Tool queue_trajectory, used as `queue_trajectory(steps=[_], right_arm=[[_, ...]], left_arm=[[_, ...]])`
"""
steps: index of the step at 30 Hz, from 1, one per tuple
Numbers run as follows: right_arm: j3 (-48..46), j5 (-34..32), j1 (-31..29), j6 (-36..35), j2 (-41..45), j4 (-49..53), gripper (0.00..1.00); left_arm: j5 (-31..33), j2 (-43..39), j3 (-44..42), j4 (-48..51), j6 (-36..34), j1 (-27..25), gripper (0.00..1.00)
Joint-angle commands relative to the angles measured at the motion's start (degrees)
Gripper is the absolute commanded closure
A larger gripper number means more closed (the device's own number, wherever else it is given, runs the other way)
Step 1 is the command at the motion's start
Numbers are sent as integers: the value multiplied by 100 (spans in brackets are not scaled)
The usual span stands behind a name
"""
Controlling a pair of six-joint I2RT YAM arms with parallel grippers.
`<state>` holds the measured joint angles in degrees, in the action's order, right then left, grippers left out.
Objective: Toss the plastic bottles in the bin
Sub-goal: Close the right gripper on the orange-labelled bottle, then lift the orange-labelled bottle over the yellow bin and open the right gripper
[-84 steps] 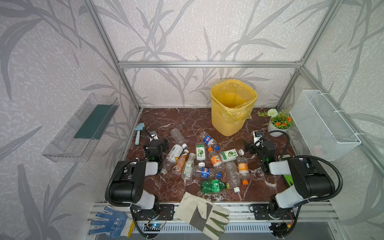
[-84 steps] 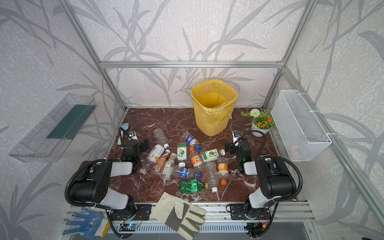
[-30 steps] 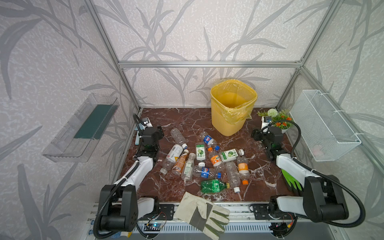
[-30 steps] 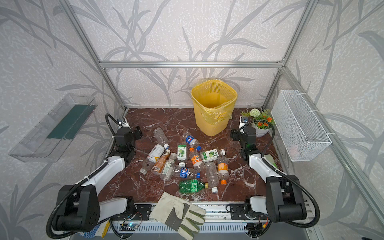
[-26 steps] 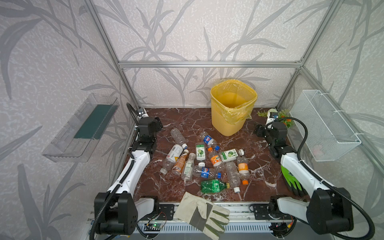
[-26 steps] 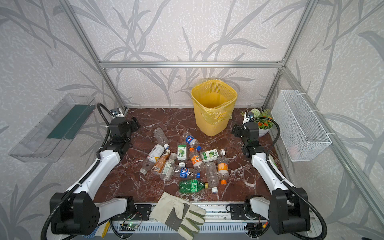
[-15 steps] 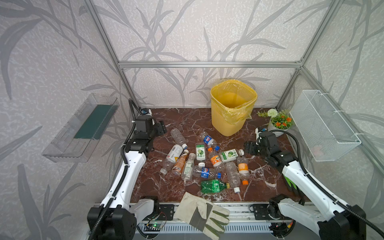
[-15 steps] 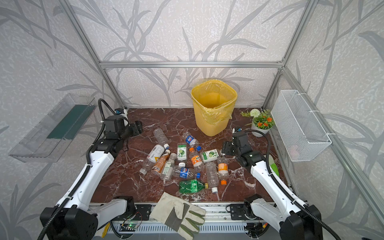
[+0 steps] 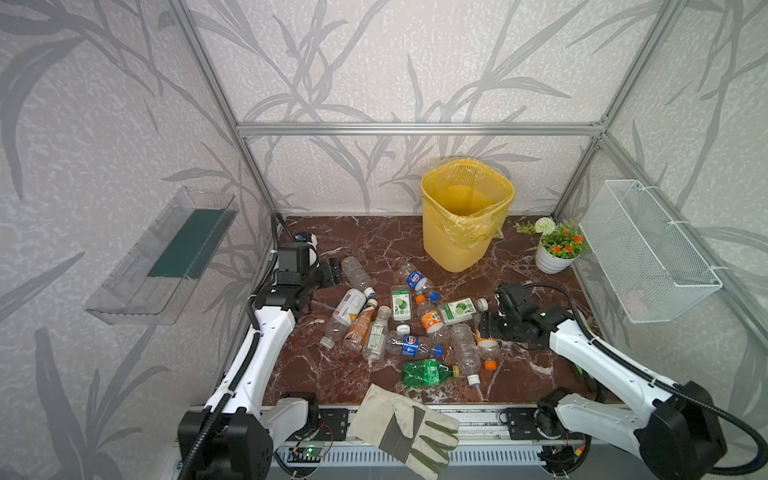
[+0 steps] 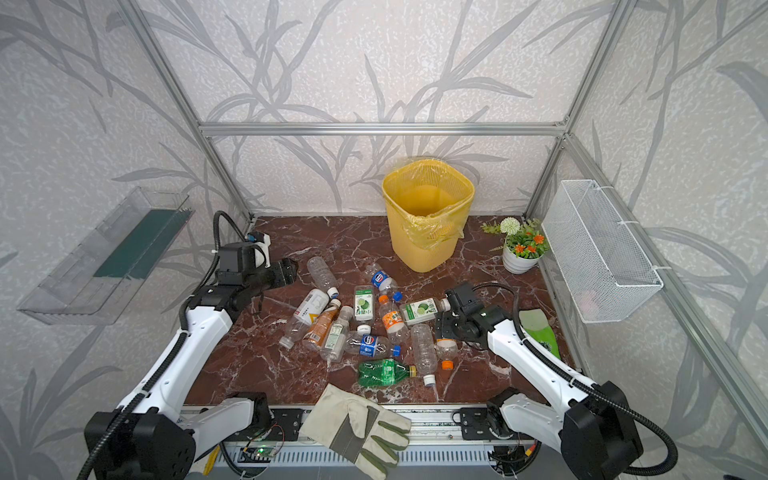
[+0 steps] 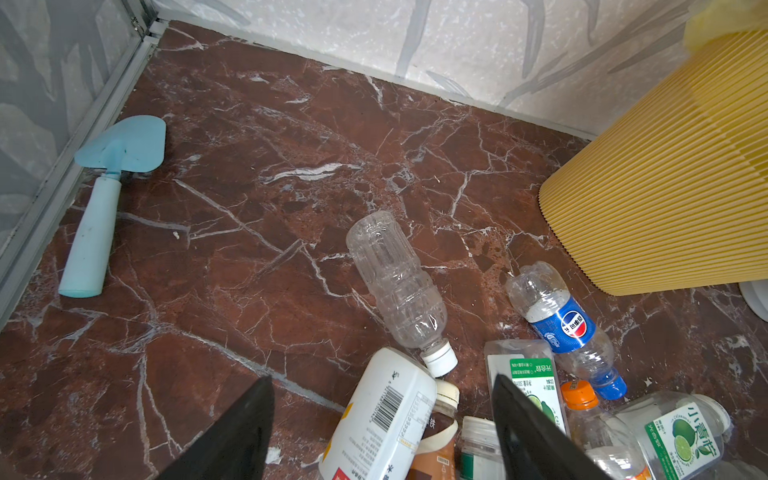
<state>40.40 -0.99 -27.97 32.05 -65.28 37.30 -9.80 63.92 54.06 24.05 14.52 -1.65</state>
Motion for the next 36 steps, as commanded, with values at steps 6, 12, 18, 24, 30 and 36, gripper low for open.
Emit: queue_trajectory(steps=[6,12,18,24,30,36], right_arm=[[-365,164,-155,229,-517,-518,21],[-532,25,-160,299,-671,-765,25],[-678,-155,-149,352,-519,-804,41],[-633,-507,-139,619,-23,-248,49],[-947,-610,352,1025,1088,-178,50],[-805,90,1474,645,1807,20,51]], left_arm=[[-66,-11,140,136,-77,-10,18],[11,-29,135,143,-55,-11,18],[15,-14,129,142,-45,-10,18],[10,12,114,107,-30,-15,18],[-48,85,113,86,3,-11,18],[-116,174,108,22,24,-11,18]])
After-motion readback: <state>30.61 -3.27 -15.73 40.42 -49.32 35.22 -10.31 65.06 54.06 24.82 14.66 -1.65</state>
